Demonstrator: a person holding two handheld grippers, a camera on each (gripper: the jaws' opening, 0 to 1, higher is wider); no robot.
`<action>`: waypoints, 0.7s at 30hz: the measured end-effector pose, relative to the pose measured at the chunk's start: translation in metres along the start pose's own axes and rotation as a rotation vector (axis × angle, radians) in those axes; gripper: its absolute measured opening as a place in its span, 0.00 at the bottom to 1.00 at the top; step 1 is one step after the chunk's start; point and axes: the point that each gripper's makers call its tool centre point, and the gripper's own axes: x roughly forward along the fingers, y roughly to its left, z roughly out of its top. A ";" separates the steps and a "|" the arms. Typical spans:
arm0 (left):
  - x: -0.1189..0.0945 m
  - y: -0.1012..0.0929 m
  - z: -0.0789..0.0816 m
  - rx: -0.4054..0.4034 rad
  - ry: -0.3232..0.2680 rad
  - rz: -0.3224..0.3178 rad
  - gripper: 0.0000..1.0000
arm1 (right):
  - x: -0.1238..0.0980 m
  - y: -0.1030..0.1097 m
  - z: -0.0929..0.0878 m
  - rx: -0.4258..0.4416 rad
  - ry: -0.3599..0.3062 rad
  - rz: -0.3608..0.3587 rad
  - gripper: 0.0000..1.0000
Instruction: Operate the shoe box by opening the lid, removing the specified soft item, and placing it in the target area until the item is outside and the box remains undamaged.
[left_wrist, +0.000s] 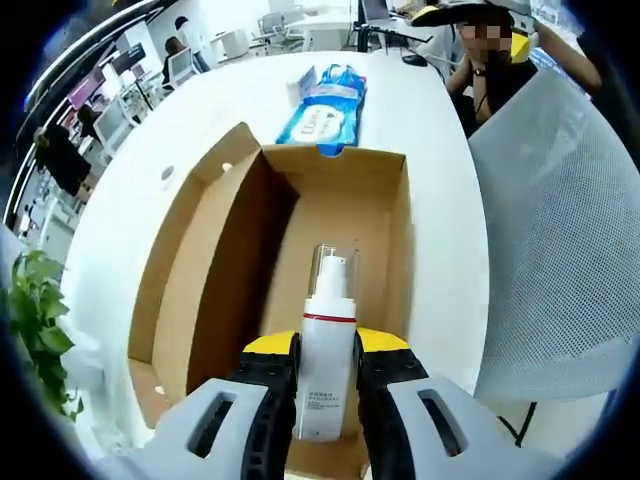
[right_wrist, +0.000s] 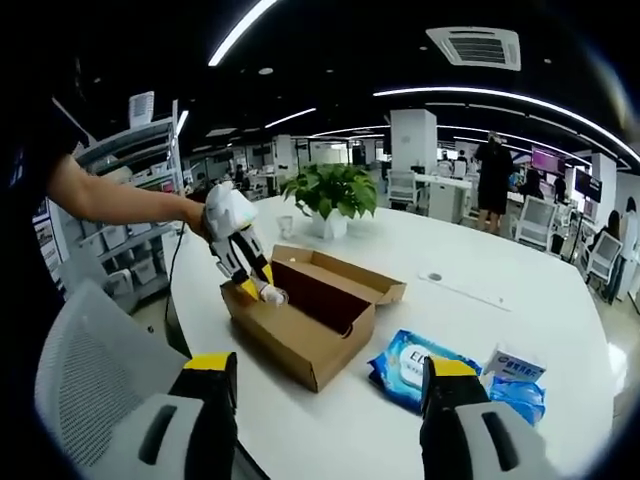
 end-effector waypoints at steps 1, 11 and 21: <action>-0.002 0.000 0.004 0.007 -0.008 0.006 0.20 | 0.000 0.000 0.001 0.000 -0.003 0.000 0.71; -0.021 -0.009 0.055 0.102 -0.120 0.067 0.20 | 0.003 0.008 0.022 0.075 -0.058 0.022 0.61; -0.026 -0.023 0.092 0.180 -0.204 0.091 0.20 | 0.004 0.015 0.032 0.197 -0.094 0.049 0.49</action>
